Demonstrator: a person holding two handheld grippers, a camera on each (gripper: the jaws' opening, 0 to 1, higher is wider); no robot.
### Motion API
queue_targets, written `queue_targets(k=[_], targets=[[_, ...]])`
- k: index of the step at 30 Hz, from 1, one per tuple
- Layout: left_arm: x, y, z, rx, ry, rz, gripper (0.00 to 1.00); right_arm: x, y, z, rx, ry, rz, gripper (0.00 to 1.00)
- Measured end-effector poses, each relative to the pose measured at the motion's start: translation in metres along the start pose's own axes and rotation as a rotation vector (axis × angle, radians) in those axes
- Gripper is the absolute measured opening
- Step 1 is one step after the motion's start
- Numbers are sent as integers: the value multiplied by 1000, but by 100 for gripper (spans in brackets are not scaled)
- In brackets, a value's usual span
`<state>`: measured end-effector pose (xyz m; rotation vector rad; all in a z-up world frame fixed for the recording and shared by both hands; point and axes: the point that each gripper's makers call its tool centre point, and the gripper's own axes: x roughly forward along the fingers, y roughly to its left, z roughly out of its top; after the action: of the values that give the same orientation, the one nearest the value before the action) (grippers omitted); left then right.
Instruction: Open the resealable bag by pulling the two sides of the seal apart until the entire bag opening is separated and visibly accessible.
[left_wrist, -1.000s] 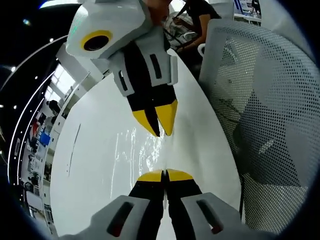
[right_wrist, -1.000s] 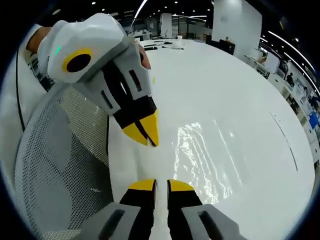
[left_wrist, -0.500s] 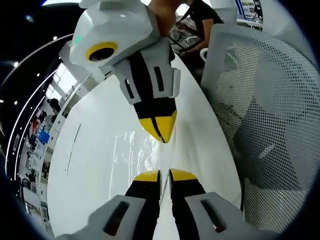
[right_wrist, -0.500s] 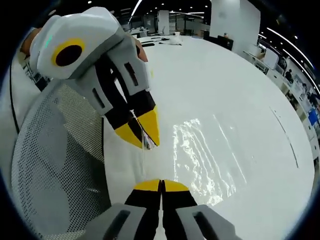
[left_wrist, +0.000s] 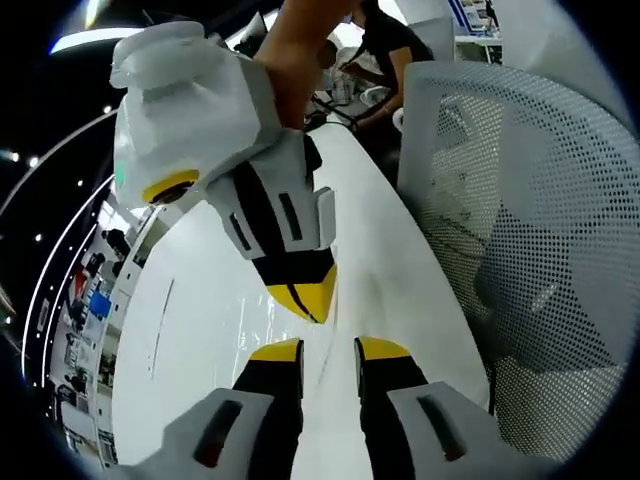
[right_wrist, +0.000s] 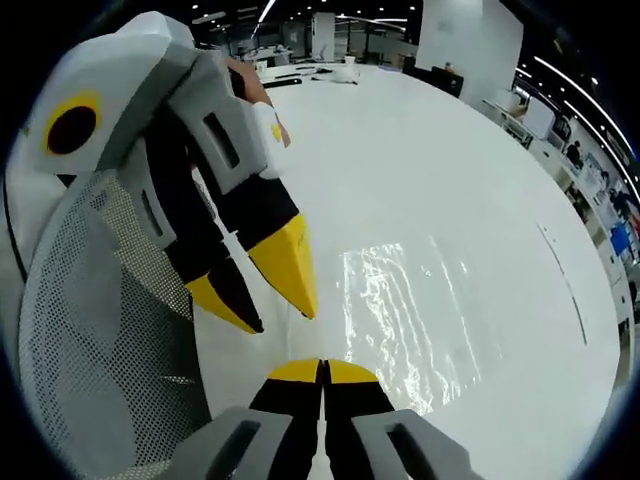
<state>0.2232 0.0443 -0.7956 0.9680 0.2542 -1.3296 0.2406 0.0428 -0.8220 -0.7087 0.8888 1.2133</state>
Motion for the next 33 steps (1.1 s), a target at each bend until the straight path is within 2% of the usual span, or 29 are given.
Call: queue_targets(k=[7, 11, 12, 14, 19, 23, 27, 33], targets=[[7, 3, -5, 16, 46, 1, 12, -11, -6, 13, -29, -44, -38, 0], [9, 10, -9, 25, 76, 17, 7, -23, -17, 23, -32, -89, -88, 0], [9, 12, -10, 26, 82, 20, 5, -28, -24, 29, -45, -116, -132, 0], [8, 16, -9, 32, 87, 30, 2, -34, -30, 33, -50, -138, -167, 0], [6, 27, -7, 47, 101, 59, 1, -46, -44, 44, -83, -183, -269, 0], [1, 39, -3, 66, 106, 85, 0, -60, -56, 56, -146, -231, -372, 0], [-3, 50, 2, 34, 93, 115, 0, -74, -64, 67, -176, -277, -448, 0], [-3, 54, 4, 18, 98, 118, 0, -93, -73, 77, -225, -330, -552, 0]])
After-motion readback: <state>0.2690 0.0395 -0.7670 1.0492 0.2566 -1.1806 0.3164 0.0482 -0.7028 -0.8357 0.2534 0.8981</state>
